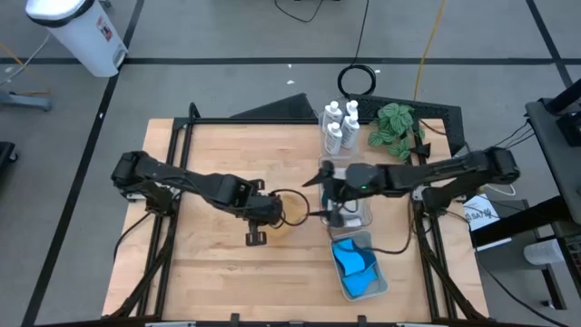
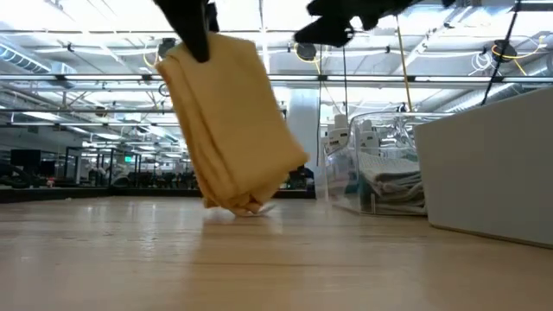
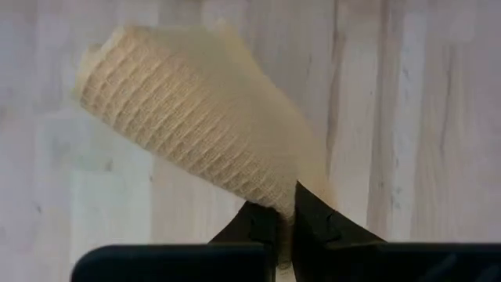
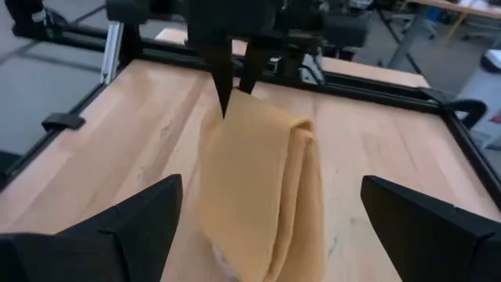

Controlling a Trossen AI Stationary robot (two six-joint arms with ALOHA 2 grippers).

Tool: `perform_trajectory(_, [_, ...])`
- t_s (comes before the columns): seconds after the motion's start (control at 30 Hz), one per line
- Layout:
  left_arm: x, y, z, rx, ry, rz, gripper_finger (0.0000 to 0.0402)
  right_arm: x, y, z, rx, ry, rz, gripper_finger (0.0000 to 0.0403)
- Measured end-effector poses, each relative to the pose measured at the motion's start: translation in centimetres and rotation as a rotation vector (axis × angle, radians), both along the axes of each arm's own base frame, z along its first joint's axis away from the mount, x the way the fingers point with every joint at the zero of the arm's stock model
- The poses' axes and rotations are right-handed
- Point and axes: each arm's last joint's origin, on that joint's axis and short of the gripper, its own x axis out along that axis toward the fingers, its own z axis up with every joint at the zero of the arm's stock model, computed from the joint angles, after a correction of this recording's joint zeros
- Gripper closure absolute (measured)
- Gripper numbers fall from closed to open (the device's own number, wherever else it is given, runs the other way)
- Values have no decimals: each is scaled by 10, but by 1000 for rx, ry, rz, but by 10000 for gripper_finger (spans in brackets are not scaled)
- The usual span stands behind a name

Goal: Pick & Place Kitchen Items
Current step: Put the orange towel into the bottom transparent bin

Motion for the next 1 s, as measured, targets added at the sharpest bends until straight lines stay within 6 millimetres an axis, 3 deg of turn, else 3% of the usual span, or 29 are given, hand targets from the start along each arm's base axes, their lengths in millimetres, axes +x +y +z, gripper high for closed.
perform_trajectory(0.3, [-1, -12, 1, 40, -13, -61, 393, 52, -2, -1, -93, 17, 65, 39])
perform_trajectory(0.47, [3, -24, -2, 32, -33, -137, 393, 73, -7, -9, -49, 14, 150, 39])
perform_trajectory(0.8, [5, -35, -1, -2, -75, -212, 393, 92, -10, -50, 117, 99, 370, 43])
perform_trajectory(1.0, [5, -35, -1, -14, -81, -211, 394, 94, -10, -53, 146, 107, 355, 97])
